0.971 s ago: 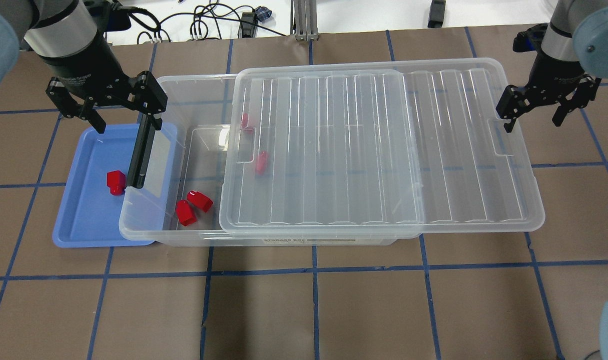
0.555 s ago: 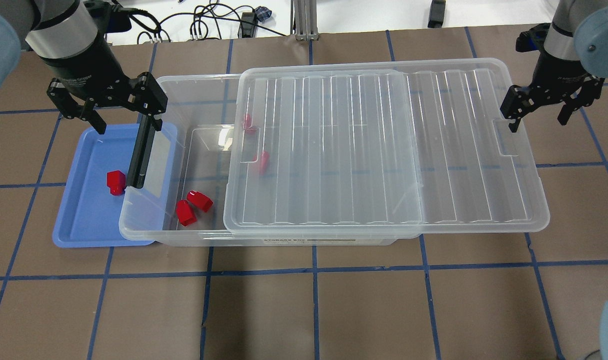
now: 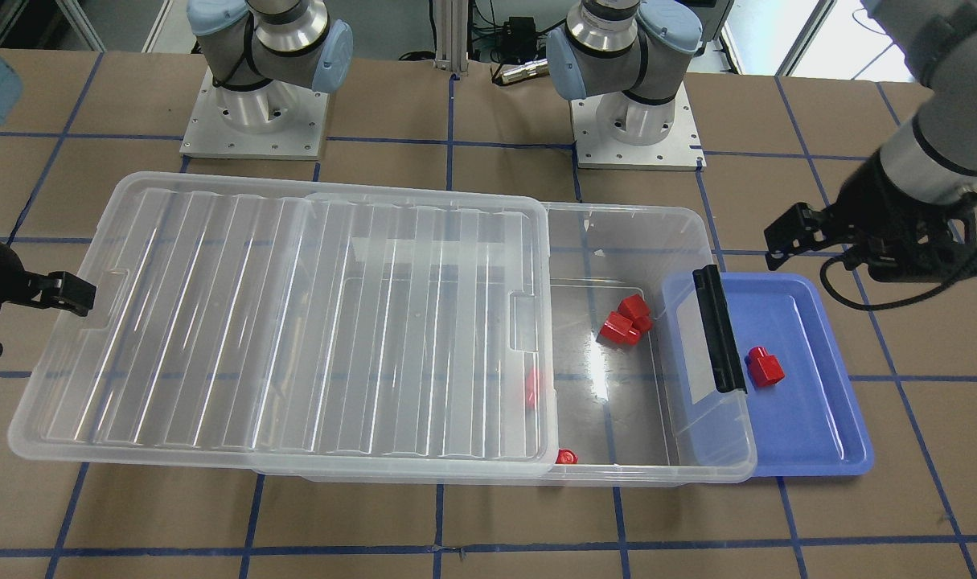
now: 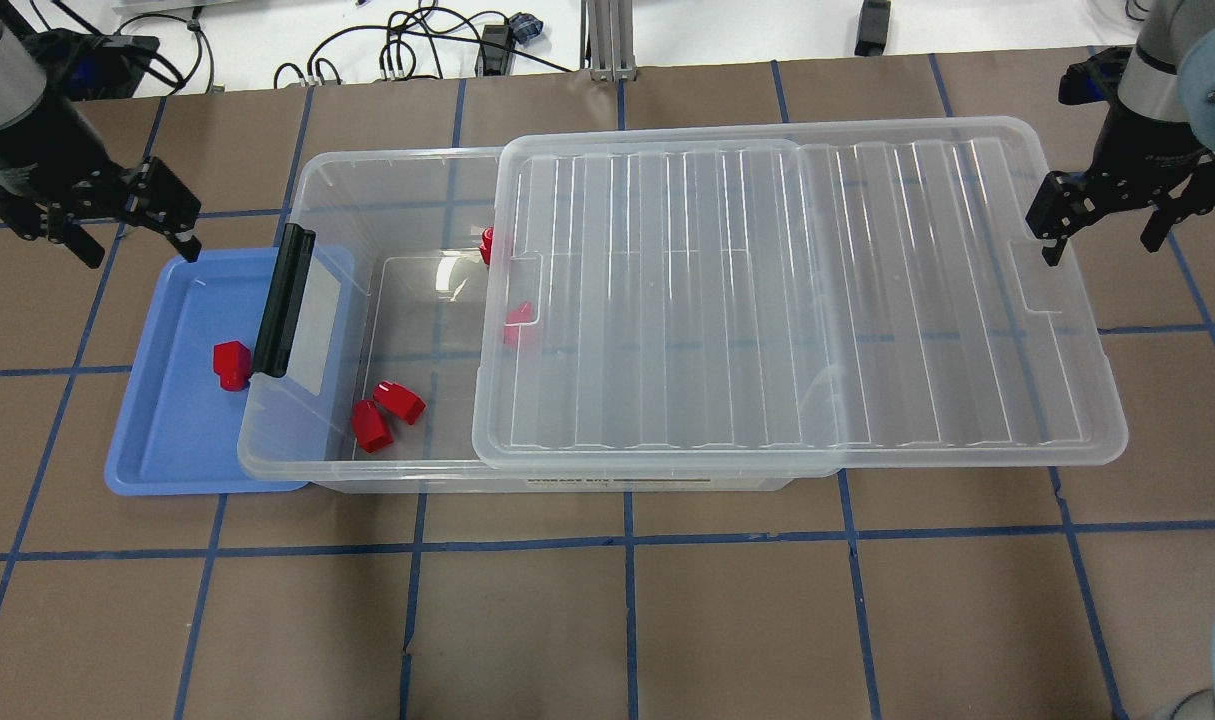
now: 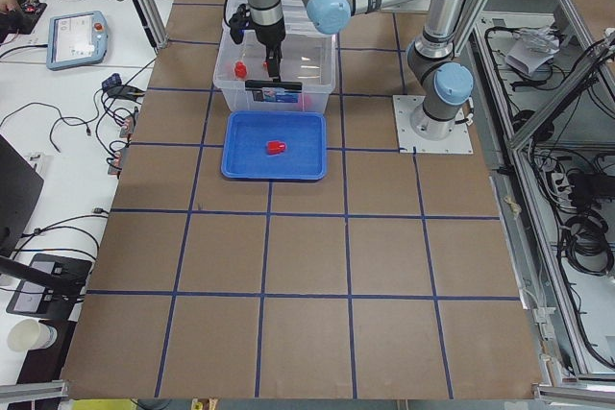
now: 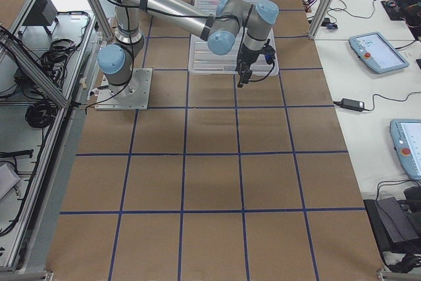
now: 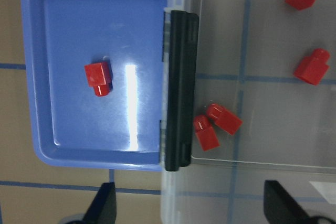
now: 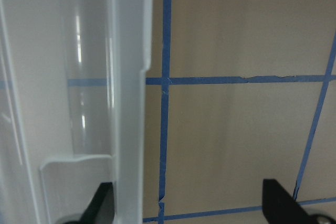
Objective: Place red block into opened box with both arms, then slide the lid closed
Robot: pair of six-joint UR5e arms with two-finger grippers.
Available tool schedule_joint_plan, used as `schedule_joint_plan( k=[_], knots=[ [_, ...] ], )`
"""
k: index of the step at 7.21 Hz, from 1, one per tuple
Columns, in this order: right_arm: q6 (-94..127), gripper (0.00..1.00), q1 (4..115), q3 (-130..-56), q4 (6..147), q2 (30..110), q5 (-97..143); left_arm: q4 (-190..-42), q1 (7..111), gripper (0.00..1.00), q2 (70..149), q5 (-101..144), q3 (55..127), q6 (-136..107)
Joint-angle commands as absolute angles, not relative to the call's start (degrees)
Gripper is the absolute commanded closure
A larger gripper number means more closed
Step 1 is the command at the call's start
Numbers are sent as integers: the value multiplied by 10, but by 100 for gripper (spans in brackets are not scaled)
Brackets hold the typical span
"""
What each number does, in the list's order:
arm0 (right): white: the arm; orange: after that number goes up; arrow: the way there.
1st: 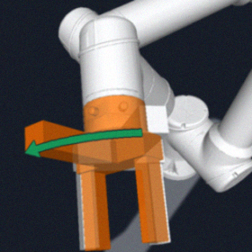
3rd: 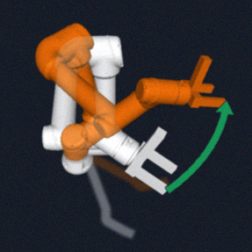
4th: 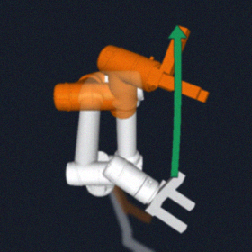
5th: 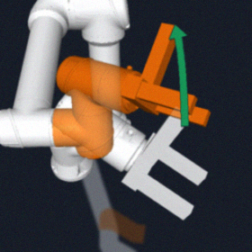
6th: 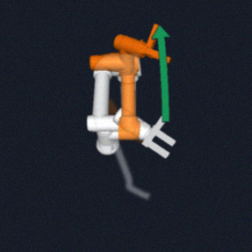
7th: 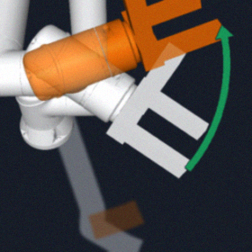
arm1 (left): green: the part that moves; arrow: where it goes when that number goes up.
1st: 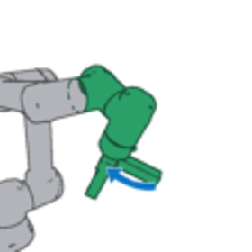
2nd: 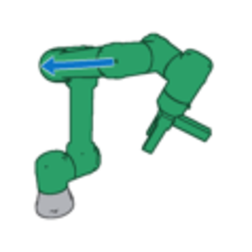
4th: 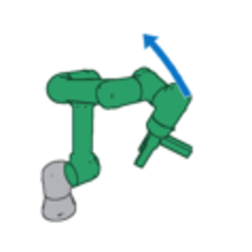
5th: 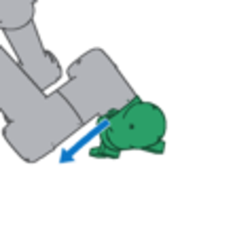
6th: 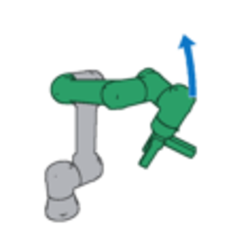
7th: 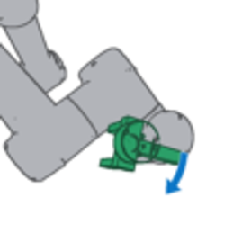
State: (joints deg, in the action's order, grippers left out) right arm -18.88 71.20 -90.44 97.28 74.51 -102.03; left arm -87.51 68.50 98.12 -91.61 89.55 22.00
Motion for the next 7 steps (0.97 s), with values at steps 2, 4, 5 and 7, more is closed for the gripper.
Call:
schedule_joint_plan(
  k=[2,4,5,7],
  knots=[
    [-192,0,708,-897,975,751,-1017,-676,590,0,1047,-913,1010,317],
    [-183,0,710,-895,976,779,-1010,-581,589,0,1066,-885,1076,308],
    [-182,0,710,-895,972,783,-1011,-561,589,0,1075,-853,1081,306],
    [-170,0,716,-896,944,825,-1009,-556,596,0,1096,-854,1084,287]
  ],
)
